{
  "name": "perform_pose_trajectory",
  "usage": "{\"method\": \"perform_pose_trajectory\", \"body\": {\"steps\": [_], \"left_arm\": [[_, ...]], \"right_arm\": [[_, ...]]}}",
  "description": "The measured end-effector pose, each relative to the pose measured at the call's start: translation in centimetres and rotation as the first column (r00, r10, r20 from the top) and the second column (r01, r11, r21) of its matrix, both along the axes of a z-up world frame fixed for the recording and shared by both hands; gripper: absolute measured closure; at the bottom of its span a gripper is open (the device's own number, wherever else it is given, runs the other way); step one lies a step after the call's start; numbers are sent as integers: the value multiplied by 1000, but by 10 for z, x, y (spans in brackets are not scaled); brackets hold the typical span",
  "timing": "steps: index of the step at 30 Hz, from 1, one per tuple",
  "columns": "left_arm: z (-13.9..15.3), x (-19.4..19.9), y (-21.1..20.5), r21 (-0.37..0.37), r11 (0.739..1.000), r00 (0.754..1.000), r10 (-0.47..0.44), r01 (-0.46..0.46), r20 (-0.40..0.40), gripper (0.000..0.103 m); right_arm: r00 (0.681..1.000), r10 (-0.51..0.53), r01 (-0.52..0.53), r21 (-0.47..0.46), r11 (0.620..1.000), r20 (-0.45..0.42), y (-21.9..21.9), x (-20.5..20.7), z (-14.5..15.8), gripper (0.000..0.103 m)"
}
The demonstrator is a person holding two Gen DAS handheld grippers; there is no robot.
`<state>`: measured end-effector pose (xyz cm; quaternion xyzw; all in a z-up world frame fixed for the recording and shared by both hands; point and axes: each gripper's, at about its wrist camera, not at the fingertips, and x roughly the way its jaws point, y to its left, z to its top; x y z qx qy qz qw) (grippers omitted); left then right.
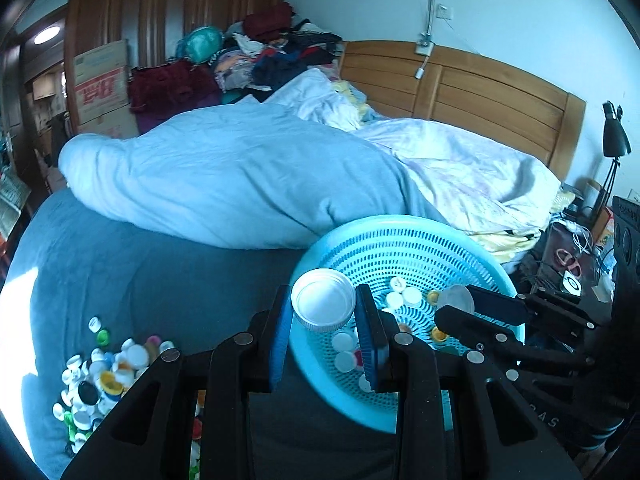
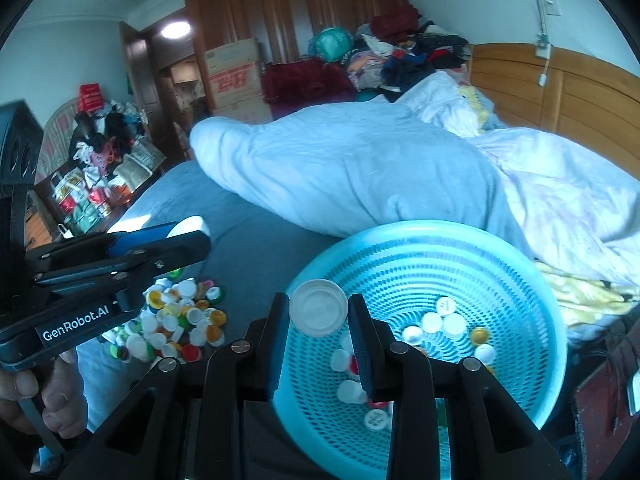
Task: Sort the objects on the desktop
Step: 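Carry the white caps in both grippers over the blue basket, then open the left gripper, then the right, dropping the white caps into the basket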
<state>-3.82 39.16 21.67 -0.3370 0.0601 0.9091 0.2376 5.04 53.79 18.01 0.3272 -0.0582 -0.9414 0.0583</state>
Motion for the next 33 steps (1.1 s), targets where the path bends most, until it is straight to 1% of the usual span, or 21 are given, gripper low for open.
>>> {"method": "perform_pose_trajectory", "body": {"steps": [4, 8, 14, 21, 33], "left_arm": [[0, -3, 25, -18, 999, 999, -33, 33, 21, 77], [-5, -4, 38, -42, 998, 998, -45, 47, 44, 77], [-17, -11, 55, -83, 994, 992, -58, 67, 109, 77], [-27, -14, 69, -92, 991, 986, -80, 95, 147, 77], [-37, -18, 77, -95, 990, 982, -88, 105, 169, 77]], "right_arm": [[999, -36, 36, -2, 999, 11, 17, 2, -1, 70], [997, -68, 69, -7, 998, 40, 33, -1, -7, 70], [993, -84, 86, -25, 996, 78, 48, -5, -22, 70], [992, -86, 90, -34, 995, 93, 53, -4, -30, 70], [990, -85, 90, -38, 995, 113, 53, -10, -39, 70]]}}
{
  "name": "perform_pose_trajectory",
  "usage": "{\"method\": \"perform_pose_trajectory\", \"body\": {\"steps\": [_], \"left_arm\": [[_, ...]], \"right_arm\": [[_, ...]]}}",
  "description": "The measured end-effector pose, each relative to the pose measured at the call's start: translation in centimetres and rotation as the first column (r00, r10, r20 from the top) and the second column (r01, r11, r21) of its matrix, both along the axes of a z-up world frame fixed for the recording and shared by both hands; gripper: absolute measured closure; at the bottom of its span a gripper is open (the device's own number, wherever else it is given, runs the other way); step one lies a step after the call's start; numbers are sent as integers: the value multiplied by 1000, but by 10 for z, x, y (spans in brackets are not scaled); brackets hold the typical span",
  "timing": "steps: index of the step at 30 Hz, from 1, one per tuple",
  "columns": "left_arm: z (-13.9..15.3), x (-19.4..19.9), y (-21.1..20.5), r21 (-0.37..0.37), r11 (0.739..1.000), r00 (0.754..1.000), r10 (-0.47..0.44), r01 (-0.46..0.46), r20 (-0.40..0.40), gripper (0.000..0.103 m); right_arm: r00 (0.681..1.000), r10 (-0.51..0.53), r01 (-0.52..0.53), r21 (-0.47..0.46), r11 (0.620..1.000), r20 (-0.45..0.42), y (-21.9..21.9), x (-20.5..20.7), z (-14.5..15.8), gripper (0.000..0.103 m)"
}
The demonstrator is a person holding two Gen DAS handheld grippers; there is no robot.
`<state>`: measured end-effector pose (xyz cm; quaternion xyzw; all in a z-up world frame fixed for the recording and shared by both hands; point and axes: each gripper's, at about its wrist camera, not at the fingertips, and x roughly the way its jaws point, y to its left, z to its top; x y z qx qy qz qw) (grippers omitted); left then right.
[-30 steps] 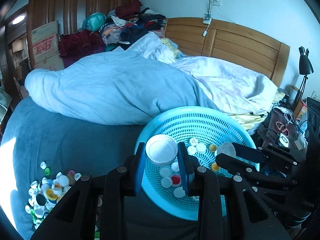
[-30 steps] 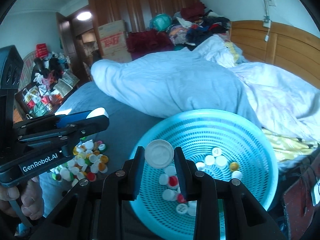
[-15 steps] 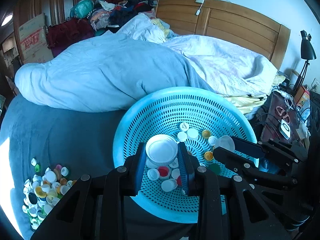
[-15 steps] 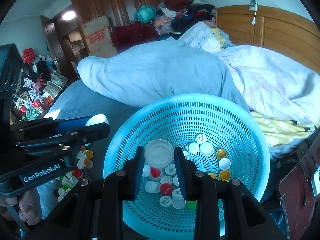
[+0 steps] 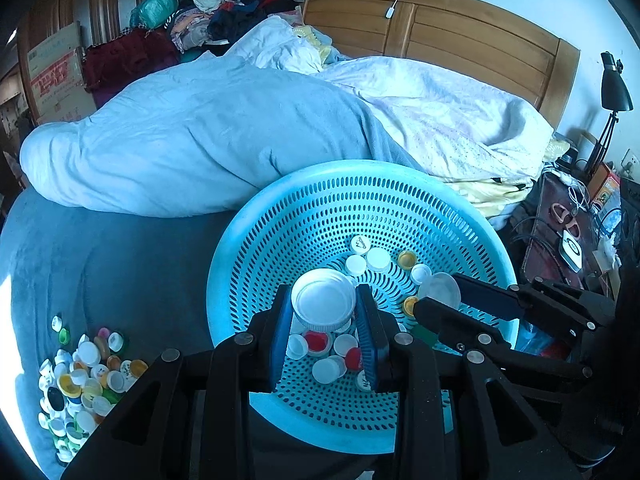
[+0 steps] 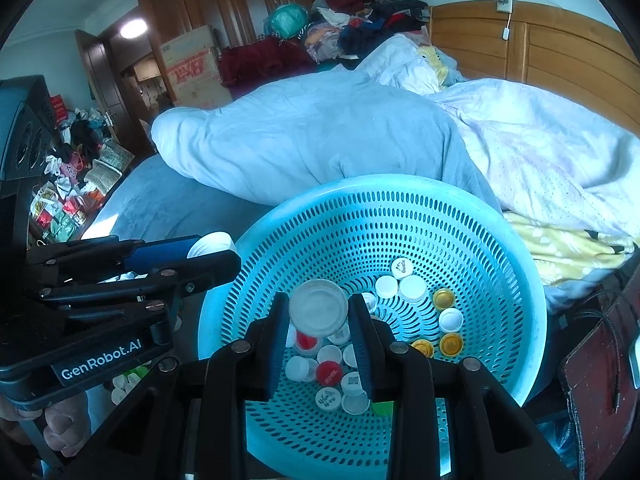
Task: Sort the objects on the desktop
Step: 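Open the left gripper, then the right, dropping the white caps into the basket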
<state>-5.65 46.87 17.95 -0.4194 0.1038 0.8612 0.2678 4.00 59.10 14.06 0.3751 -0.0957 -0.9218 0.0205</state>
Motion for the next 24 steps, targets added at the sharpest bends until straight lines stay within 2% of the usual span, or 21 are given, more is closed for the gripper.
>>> {"method": "perform_pose_trajectory", "body": {"steps": [19, 20, 22, 24], "left_arm": [[-20, -12, -1, 13, 1000, 999, 10, -11, 31, 76], [-20, -13, -1, 11, 1000, 999, 16, -16, 31, 74], [-20, -13, -2, 14, 1000, 999, 26, -26, 19, 62], [-19, -12, -5, 14, 999, 999, 35, -35, 1, 59]], "right_arm": [[999, -7, 7, 6, 1000, 34, -2, -9, -15, 70], [999, -11, 10, 7, 1000, 32, -2, -9, -15, 70], [999, -18, 18, 5, 1000, 31, 0, -10, -15, 69], [999, -27, 27, 6, 1000, 29, 1, -10, -15, 64]]}}
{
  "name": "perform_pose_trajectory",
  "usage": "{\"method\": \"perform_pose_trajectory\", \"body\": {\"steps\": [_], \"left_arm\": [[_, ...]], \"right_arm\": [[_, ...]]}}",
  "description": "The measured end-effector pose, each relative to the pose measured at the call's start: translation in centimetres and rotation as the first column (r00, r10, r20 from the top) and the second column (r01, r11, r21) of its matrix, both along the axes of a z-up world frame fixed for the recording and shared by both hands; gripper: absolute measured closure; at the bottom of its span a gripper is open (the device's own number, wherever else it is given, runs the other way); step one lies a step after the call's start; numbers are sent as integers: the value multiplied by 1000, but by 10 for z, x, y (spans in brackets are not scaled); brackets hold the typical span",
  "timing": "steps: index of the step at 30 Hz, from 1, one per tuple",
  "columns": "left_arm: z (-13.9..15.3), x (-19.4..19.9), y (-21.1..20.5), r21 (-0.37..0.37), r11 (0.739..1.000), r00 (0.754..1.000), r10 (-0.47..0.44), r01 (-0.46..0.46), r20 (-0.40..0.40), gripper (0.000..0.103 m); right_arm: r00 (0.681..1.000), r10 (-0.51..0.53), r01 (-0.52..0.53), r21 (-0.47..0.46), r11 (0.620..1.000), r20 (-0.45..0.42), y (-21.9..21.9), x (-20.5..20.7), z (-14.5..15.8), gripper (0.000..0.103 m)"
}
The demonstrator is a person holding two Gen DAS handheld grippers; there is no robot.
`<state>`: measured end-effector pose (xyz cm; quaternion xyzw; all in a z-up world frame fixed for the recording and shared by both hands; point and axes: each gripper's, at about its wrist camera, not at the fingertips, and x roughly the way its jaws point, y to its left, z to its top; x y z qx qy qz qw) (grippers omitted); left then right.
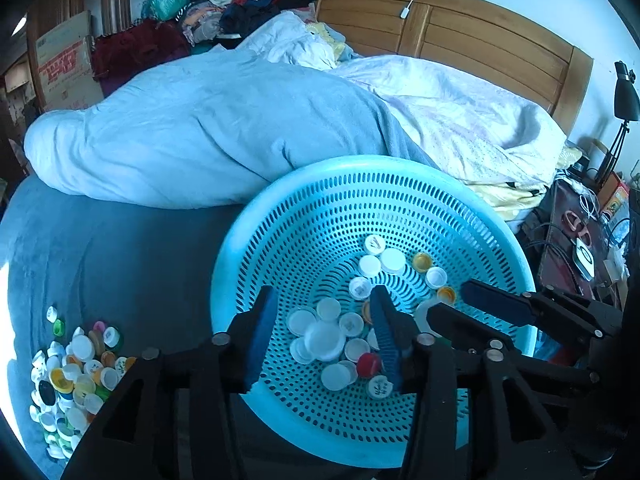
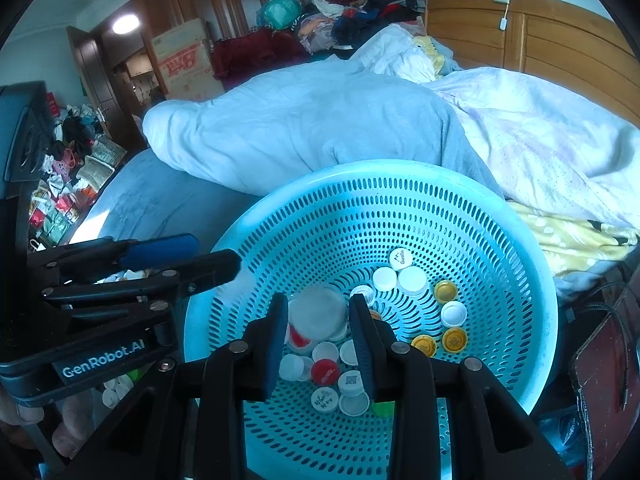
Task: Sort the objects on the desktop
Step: 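Open the left gripper, then the right, dropping the white caps into the basket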
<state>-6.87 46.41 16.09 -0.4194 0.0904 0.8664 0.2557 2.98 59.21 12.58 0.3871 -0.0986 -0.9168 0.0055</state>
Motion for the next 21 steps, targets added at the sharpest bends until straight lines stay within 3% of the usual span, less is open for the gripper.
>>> {"method": "perform_pose_trajectory", "body": {"steps": [2, 5, 8, 10, 11, 16, 18, 21], "left_arm": [[1, -2, -4, 12, 1000, 1000, 1, -1, 1, 59], [2, 0, -15, 19, 1000, 1000, -4, 4, -6, 59], [-4, 15, -43, 59, 994, 996, -91, 92, -12, 59], [-28, 31, -88, 142, 971, 978, -201, 192, 52, 59], [-42, 36, -111, 167, 966, 972, -216, 198, 96, 59], [-104, 59, -225, 285, 955, 945, -167, 84, 281, 59], [-127, 66, -267, 331, 943, 932, -92, -30, 349, 60], [-151, 71, -286, 323, 943, 924, -46, -86, 380, 60]], "right_arm": [[1000, -3, 3, -1, 1000, -2, 0, 0, 1, 54], [1000, -2, 2, -1, 1000, -11, -2, 0, 3, 49], [999, 12, -12, -13, 1000, -35, -7, 4, 8, 46], [998, 30, -31, -11, 999, -56, -14, 8, 12, 42], [998, 38, -39, -8, 999, -59, -17, 9, 12, 42], [994, 103, -104, -7, 995, -36, -41, 10, 0, 41], [992, 129, -129, -15, 992, -15, -53, 9, -10, 41], [987, 162, -162, -32, 986, 18, -70, 6, -23, 41]]}}
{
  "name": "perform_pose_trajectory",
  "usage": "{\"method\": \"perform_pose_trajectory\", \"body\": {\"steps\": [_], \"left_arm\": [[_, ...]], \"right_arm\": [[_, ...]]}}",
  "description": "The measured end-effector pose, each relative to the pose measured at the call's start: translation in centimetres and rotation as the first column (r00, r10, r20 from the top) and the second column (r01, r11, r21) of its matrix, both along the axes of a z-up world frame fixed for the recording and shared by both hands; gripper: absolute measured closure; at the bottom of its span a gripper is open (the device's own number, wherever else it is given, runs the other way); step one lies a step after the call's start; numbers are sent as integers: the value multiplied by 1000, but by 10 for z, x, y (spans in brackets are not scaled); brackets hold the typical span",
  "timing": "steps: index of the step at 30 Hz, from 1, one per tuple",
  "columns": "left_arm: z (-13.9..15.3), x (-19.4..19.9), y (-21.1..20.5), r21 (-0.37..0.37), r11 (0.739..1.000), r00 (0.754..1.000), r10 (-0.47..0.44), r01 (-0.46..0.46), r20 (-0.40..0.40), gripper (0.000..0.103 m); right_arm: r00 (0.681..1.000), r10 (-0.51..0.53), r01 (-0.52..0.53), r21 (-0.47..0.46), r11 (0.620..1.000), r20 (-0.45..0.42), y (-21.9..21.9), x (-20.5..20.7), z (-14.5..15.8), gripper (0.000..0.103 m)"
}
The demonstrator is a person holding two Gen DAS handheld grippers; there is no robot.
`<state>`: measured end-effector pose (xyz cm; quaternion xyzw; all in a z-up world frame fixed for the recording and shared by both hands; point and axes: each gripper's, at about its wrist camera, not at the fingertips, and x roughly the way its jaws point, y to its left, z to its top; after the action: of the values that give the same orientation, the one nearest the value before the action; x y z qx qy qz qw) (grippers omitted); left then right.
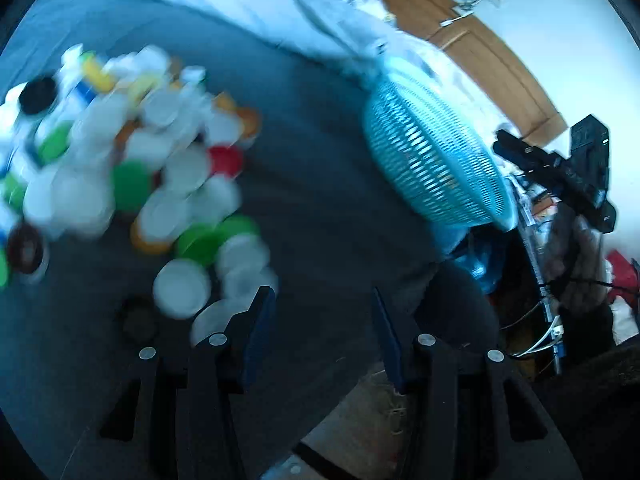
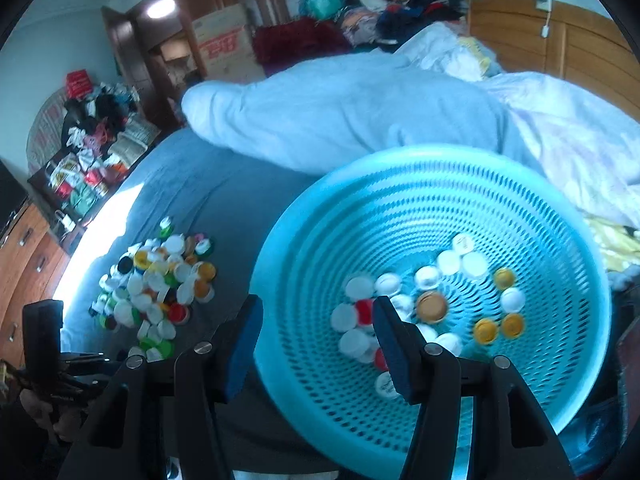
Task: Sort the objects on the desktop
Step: 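Grasp a black cap with the left gripper while the right grasps a white QR-code cap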
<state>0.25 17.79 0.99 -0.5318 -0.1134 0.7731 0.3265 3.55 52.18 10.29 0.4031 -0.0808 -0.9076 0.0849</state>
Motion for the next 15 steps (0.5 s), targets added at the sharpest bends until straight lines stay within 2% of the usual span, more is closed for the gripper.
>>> {"method": "perform_pose_trajectory", "body": {"steps": [4, 6, 8, 11, 15], "left_arm": [[-13, -11, 14, -52, 999, 999, -3, 1, -38, 60], [-17, -18, 19, -118, 993, 997, 7, -16, -78, 60], [-18, -16, 11, -109, 993, 996, 25, -35, -89, 60], [-19, -19, -14, -138, 982, 988, 113, -127, -106, 60], [-17, -15, -60, -70, 971, 972, 222, -228, -84, 60]], "right_arm": [[999, 47, -47, 16, 999, 9, -20, 1, -4, 41], [999, 52, -53, 24, 998, 11, -24, 4, -3, 39], [999, 50, -50, 27, 998, 14, -25, 6, -3, 36], [998, 49, -50, 33, 998, 26, -26, 5, -6, 35], [996, 74, -75, 28, 997, 41, -37, 1, -9, 35]]}}
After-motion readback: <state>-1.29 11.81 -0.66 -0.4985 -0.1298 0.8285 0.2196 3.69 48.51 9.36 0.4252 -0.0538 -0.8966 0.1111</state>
